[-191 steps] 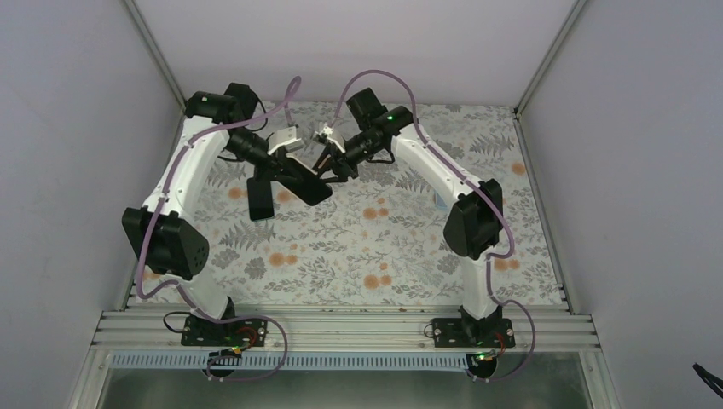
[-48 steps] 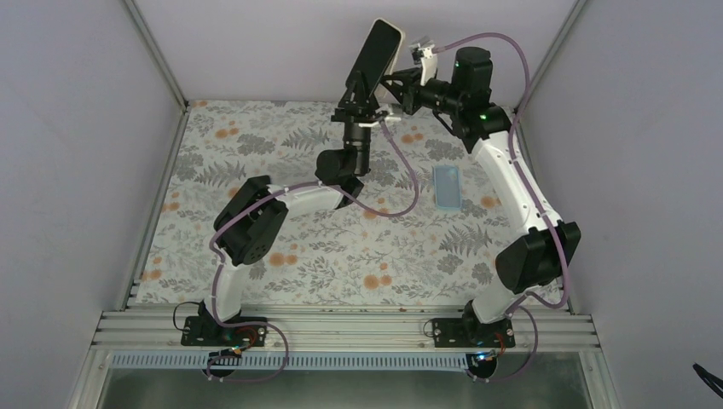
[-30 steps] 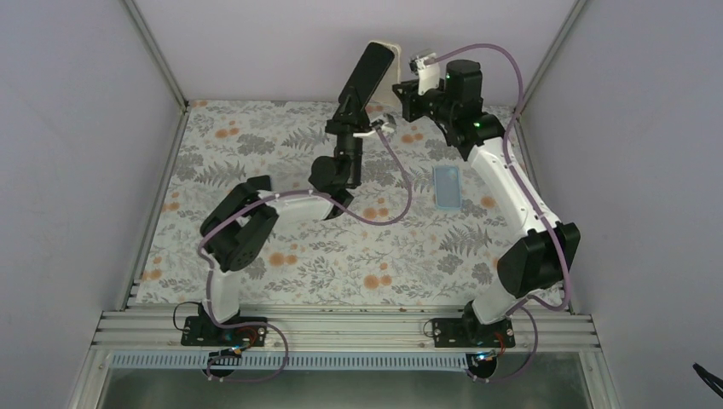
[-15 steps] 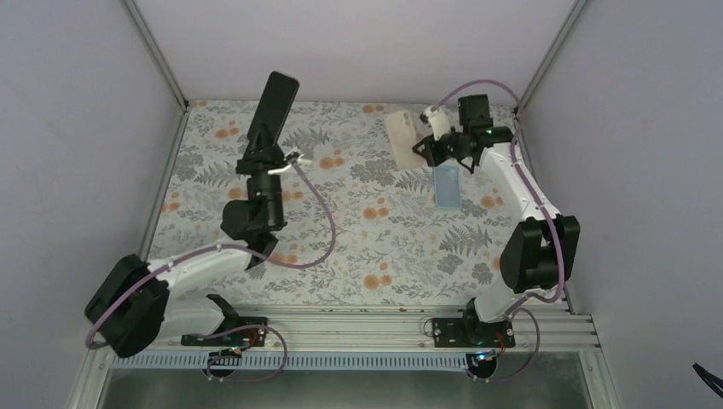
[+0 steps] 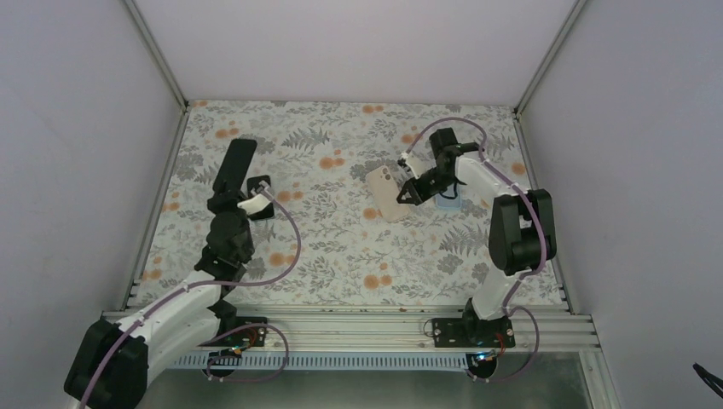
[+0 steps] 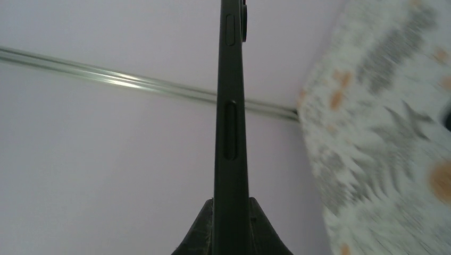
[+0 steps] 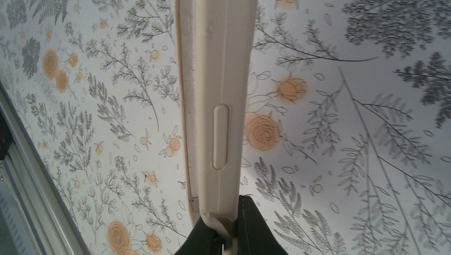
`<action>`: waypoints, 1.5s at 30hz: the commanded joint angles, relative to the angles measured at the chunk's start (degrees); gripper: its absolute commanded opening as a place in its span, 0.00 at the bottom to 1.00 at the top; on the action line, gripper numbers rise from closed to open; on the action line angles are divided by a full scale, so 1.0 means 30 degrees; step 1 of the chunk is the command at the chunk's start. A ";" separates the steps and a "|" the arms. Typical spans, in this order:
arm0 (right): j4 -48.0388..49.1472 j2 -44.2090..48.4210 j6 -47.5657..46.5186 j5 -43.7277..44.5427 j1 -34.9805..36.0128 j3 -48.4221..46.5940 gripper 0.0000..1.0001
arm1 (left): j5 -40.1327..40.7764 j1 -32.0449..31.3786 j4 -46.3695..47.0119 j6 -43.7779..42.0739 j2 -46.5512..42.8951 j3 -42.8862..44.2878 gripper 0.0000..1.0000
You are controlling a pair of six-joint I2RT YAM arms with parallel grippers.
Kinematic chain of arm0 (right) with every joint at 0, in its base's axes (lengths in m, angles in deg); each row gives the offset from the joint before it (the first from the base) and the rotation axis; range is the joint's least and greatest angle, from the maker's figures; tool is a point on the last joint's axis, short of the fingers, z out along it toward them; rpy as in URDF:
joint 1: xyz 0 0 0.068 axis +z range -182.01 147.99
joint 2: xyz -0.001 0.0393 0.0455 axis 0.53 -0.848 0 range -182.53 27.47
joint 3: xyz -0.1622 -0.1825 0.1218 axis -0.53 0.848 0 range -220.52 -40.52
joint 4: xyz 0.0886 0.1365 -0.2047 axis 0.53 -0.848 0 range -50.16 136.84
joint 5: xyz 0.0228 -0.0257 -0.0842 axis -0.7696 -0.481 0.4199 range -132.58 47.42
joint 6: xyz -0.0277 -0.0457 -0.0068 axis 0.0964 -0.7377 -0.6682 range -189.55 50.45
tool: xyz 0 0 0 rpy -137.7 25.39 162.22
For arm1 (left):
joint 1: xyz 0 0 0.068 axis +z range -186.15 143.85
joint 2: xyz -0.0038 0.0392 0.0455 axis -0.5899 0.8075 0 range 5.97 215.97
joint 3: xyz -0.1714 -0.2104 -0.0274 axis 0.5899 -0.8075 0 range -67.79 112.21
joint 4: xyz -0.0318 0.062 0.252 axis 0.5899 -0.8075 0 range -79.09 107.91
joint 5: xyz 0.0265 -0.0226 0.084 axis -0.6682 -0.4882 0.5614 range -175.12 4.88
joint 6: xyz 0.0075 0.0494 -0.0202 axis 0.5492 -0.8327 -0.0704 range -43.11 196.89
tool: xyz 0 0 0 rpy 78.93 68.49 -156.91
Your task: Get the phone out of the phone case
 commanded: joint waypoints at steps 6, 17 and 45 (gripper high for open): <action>-0.0425 -0.0531 0.0176 0.0665 0.0657 -0.0631 0.03 | 0.0251 0.4430 -0.4124 0.4521 0.4024 -0.1045 0.02; -0.1786 -0.2527 0.0246 0.1493 0.1041 -0.1870 0.04 | 0.0331 0.5665 0.1587 0.3260 1.1365 -0.1415 0.02; -0.7161 0.3211 -0.1340 0.9834 0.0768 -0.4504 1.00 | -1.1173 0.5904 -2.8797 0.7169 0.4997 0.7367 1.00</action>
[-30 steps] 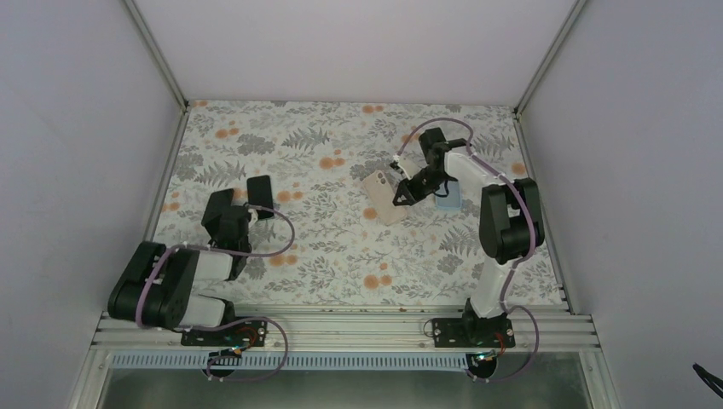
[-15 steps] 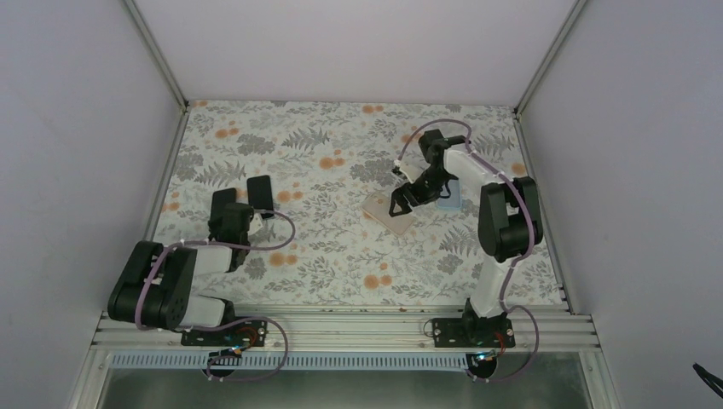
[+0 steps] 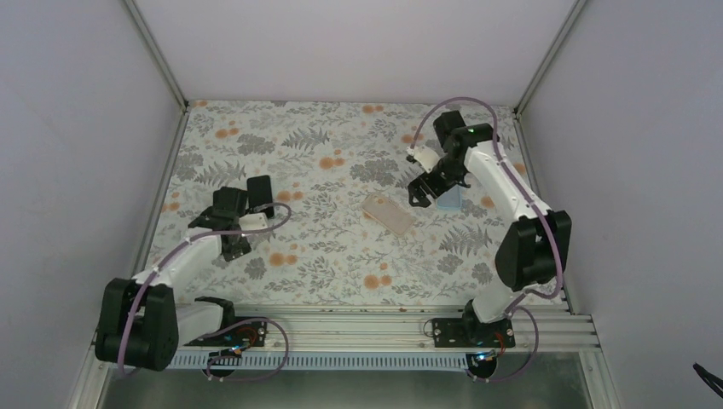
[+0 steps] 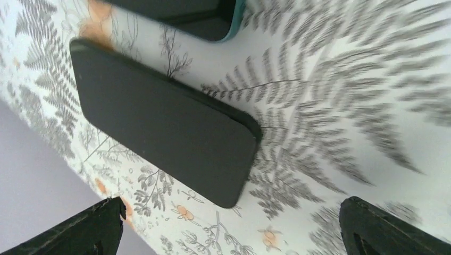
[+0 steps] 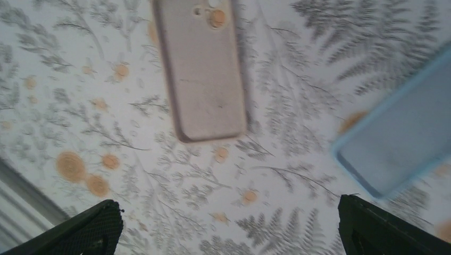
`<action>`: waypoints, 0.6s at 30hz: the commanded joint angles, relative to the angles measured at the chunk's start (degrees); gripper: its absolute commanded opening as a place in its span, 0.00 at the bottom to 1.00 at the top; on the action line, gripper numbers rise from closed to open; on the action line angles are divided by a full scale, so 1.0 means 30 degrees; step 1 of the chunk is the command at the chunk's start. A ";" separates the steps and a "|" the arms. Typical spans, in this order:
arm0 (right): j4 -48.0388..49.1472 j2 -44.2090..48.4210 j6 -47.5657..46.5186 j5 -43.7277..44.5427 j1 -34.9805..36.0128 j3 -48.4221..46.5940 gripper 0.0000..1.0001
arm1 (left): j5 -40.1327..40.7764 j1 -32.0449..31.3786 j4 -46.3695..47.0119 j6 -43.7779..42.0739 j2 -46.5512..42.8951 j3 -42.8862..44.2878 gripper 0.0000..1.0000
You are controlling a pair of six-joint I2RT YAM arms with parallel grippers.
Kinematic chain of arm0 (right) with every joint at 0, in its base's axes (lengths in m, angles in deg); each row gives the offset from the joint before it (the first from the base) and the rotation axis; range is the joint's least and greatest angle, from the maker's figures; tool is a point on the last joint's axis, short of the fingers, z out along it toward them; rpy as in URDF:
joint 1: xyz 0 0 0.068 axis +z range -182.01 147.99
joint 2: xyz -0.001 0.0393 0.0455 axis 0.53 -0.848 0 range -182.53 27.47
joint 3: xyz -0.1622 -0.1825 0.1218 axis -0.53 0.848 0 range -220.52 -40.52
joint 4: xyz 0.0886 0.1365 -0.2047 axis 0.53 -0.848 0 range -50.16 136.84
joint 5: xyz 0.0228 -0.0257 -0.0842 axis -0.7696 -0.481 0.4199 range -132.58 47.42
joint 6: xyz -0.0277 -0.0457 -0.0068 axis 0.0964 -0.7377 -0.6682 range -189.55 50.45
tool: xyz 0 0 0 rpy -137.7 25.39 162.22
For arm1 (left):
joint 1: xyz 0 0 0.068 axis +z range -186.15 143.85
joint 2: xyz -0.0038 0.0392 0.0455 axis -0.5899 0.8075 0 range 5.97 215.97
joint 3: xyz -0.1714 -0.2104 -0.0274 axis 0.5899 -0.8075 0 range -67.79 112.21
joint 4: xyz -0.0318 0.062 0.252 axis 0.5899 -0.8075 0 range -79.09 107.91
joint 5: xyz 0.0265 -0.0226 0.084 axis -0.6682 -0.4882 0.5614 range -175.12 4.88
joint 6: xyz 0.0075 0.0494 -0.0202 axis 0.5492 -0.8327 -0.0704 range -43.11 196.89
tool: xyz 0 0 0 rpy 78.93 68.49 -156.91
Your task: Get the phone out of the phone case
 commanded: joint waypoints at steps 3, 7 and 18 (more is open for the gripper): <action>0.1809 0.2456 0.0397 0.5845 -0.0420 -0.0497 1.00 | -0.6684 0.0060 -1.0264 0.0781 -0.2267 0.5628 1.00; 0.6198 0.4166 0.1537 0.8530 -0.1665 -0.0124 1.00 | -0.9340 0.0430 -1.1250 0.2227 -0.2338 1.0473 1.00; 1.6626 0.7098 0.4409 0.7954 -0.5862 0.7227 1.00 | -0.4835 0.5058 -0.1409 1.0212 -0.1456 1.2485 1.00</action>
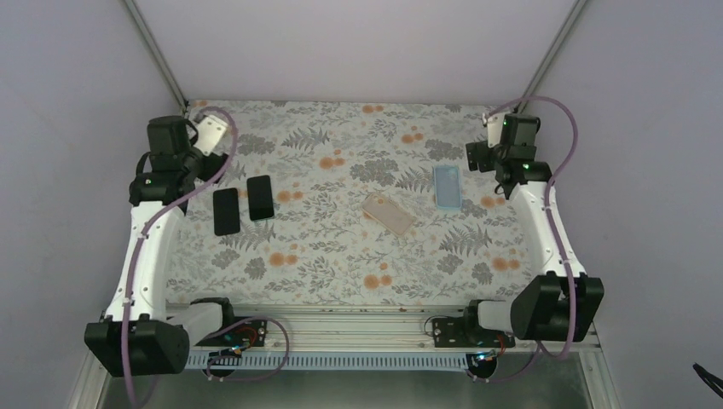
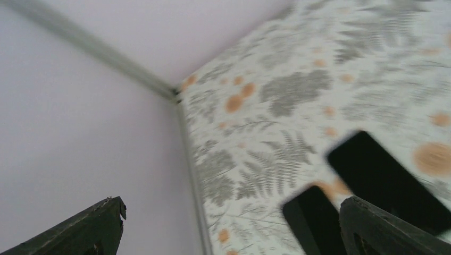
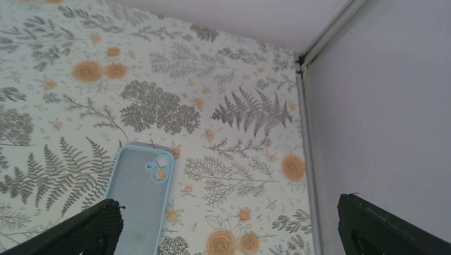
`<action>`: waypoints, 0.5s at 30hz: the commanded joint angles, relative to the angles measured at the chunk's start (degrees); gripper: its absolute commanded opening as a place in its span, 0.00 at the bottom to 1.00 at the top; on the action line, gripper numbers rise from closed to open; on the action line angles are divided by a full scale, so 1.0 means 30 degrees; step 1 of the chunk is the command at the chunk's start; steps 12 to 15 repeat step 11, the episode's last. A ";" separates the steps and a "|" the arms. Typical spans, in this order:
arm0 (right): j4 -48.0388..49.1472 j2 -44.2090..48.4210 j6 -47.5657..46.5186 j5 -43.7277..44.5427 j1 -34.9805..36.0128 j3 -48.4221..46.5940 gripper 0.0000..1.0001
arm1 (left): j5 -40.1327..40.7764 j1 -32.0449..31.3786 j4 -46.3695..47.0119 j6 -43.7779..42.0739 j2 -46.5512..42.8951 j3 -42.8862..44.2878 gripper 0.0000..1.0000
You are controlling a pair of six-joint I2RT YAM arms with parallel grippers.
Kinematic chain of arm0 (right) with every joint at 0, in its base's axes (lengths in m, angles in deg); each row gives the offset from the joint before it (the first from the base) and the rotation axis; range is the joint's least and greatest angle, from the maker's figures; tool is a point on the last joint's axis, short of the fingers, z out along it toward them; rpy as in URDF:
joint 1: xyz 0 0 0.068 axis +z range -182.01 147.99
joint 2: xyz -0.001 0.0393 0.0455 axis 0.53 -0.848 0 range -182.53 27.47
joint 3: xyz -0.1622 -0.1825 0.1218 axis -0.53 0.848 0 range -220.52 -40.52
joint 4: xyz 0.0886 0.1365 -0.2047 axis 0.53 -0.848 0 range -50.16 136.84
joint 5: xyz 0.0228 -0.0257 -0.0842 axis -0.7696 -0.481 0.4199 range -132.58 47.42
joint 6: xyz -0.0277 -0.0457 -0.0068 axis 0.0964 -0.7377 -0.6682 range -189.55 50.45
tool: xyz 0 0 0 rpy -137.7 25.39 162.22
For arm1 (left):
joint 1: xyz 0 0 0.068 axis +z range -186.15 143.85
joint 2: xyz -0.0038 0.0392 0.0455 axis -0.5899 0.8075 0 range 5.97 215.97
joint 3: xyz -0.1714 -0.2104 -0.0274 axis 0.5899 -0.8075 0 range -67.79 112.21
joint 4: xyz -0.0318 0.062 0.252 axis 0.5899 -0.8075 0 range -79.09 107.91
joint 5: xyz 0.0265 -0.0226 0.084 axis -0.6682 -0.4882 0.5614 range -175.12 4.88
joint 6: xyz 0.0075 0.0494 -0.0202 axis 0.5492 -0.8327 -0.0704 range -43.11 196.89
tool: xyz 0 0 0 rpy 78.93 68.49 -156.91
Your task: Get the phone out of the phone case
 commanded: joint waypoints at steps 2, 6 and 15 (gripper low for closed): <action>0.4555 -0.0331 0.1587 0.0997 -0.0525 0.2941 1.00 | 0.2012 0.2406 0.5521 0.3851 -0.0455 -0.1135 1.00; 0.5262 -0.0390 0.1425 0.1804 -0.0576 0.3937 1.00 | 0.1525 0.3009 0.6258 0.4252 -0.1171 -0.1263 1.00; 0.5581 -0.0875 0.1107 0.0469 -0.0576 0.4931 1.00 | 0.0626 0.3424 0.6490 0.4980 -0.1397 -0.1875 1.00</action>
